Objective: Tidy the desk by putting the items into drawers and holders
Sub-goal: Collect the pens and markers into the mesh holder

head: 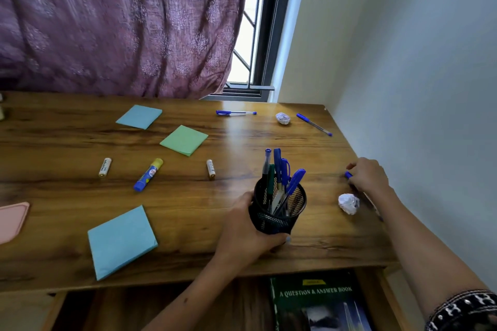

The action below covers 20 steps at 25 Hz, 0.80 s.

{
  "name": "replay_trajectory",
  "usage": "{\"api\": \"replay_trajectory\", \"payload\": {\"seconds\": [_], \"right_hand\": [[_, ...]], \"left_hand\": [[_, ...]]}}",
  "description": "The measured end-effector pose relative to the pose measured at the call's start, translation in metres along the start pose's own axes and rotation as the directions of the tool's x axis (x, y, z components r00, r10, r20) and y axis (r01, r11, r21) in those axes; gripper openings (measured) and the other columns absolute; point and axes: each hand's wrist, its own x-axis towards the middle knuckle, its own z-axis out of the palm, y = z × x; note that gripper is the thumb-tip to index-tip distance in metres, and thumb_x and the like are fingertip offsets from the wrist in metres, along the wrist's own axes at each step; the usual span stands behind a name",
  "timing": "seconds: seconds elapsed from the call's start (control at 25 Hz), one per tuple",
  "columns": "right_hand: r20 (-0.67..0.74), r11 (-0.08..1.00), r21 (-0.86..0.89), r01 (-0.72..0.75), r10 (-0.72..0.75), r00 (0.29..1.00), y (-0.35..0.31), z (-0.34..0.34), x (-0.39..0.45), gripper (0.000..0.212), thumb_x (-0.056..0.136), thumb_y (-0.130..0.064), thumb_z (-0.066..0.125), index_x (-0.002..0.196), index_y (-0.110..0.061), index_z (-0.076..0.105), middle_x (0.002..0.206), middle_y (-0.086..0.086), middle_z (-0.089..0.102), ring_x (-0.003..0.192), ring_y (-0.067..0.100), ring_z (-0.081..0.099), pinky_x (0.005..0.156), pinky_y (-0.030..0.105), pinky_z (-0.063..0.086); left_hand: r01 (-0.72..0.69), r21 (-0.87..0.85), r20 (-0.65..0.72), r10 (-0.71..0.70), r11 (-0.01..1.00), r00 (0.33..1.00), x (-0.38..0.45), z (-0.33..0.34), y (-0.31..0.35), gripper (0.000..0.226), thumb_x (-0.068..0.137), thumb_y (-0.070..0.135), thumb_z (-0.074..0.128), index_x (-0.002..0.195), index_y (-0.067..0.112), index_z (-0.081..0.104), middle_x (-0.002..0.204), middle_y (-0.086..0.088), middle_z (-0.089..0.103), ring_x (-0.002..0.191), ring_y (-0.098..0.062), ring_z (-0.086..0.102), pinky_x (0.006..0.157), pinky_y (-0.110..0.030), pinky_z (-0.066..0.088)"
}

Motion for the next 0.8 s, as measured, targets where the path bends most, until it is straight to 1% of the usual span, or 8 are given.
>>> {"api": "replay_trajectory", "payload": {"seconds": [0.08,0.2,0.28,0.36,0.4,0.52,0.68,0.8], "right_hand": [[-0.190,0.998,-0.034,0.049,-0.054,0.980,-0.009,-0.021,-0.007,0.027,0.086,-0.010,0.057,0.111,-0.012,0.066,0.105,0.017,0.066,0.094,0.035,0.062,0.075,0.033,0.048],[-0.590,0.938,0.186,0.294,-0.133,0.796,-0.044,-0.080,-0.047,0.027,0.085,-0.013,0.061,0.111,-0.012,0.064,0.095,0.016,0.068,0.084,0.032,0.064,0.079,0.034,0.050],[-0.687,0.687,0.490,0.537,-0.075,0.723,-0.072,-0.116,-0.094,0.028,0.083,-0.014,0.066,0.110,-0.020,0.064,0.090,0.005,0.069,0.077,0.015,0.066,0.078,0.024,0.054],[-0.637,0.377,0.677,0.632,-0.130,0.760,-0.097,-0.131,-0.137,0.029,0.079,-0.010,0.071,0.104,-0.023,0.065,0.082,-0.001,0.069,0.070,0.006,0.066,0.069,0.015,0.053],[-0.591,0.301,0.722,0.622,-0.199,0.782,-0.108,-0.129,-0.153,0.030,0.077,-0.006,0.073,0.102,-0.022,0.065,0.080,-0.002,0.069,0.067,0.004,0.066,0.066,0.014,0.053],[-0.482,0.343,0.715,0.610,-0.390,0.784,-0.128,-0.106,-0.172,0.031,0.073,-0.004,0.076,0.097,-0.023,0.066,0.079,-0.005,0.071,0.066,0.004,0.068,0.063,0.011,0.052],[-0.443,0.426,0.657,0.622,-0.448,0.776,-0.135,-0.076,-0.168,0.029,0.072,-0.008,0.076,0.091,-0.027,0.064,0.075,-0.013,0.067,0.068,0.002,0.067,0.064,0.012,0.054],[-0.441,0.460,0.602,0.653,-0.491,0.752,-0.136,-0.060,-0.157,0.021,0.071,-0.003,0.075,0.083,-0.017,0.068,0.077,-0.009,0.067,0.072,0.003,0.065,0.064,0.009,0.052]], "left_hand": [[-0.003,0.009,-0.009,0.003,1.000,1.000,0.002,0.002,0.001,0.078,0.043,0.037,0.090,0.111,0.036,0.051,0.106,0.018,0.061,0.100,0.007,0.055,0.083,-0.008,0.046],[-0.002,0.010,-0.027,0.002,1.000,1.000,0.005,0.005,-0.001,0.080,0.042,0.038,0.090,0.113,0.030,0.055,0.107,0.016,0.063,0.101,0.004,0.057,0.086,-0.014,0.049],[-0.002,0.025,-0.027,0.003,1.000,1.000,0.006,0.006,0.000,0.080,0.042,0.038,0.090,0.113,0.030,0.054,0.107,0.016,0.063,0.100,0.004,0.057,0.085,-0.011,0.049],[0.001,0.036,-0.038,0.000,0.999,0.999,0.007,0.005,0.001,0.079,0.042,0.039,0.090,0.112,0.032,0.053,0.107,0.015,0.063,0.100,0.002,0.058,0.085,-0.010,0.048],[-0.001,0.037,-0.049,0.003,0.999,0.999,0.007,0.005,0.002,0.079,0.042,0.039,0.090,0.111,0.034,0.052,0.107,0.014,0.063,0.100,0.001,0.058,0.085,-0.012,0.049],[0.008,0.036,-0.085,-0.005,0.999,0.996,0.008,0.002,0.005,0.080,0.041,0.038,0.090,0.109,0.040,0.049,0.106,0.014,0.064,0.099,0.000,0.059,0.085,-0.020,0.052],[0.044,0.063,-0.098,-0.038,0.997,0.994,0.007,-0.004,0.006,0.081,0.043,0.036,0.090,0.109,0.042,0.044,0.105,0.021,0.059,0.097,0.006,0.055,0.082,-0.012,0.049],[0.064,0.051,-0.127,-0.057,0.997,0.990,0.009,-0.009,0.003,0.081,0.043,0.037,0.090,0.110,0.042,0.044,0.105,0.022,0.058,0.096,0.010,0.053,0.082,-0.010,0.047]]}}
